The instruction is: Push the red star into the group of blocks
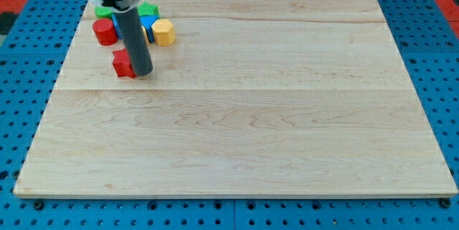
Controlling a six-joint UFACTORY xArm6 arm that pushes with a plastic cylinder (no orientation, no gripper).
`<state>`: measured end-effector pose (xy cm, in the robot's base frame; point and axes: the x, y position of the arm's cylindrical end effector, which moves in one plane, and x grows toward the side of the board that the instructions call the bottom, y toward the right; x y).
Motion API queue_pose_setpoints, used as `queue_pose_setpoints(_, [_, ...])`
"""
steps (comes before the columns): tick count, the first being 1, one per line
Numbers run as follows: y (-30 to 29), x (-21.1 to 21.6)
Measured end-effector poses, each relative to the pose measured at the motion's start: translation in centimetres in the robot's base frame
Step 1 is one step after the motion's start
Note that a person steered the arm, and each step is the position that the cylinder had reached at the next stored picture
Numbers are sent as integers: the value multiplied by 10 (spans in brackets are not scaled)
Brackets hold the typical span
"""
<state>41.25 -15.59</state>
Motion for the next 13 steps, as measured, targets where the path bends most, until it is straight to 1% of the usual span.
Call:
queue_pose_setpoints(1, [-49, 30])
queue_pose_setpoints(2, [-83, 26])
queue_pose_setpoints(3, [-75, 21])
queue_pose_setpoints(5, [-32, -15])
queue_pose_setpoints(11, [40, -18])
queue_pose_setpoints(13, [30, -57])
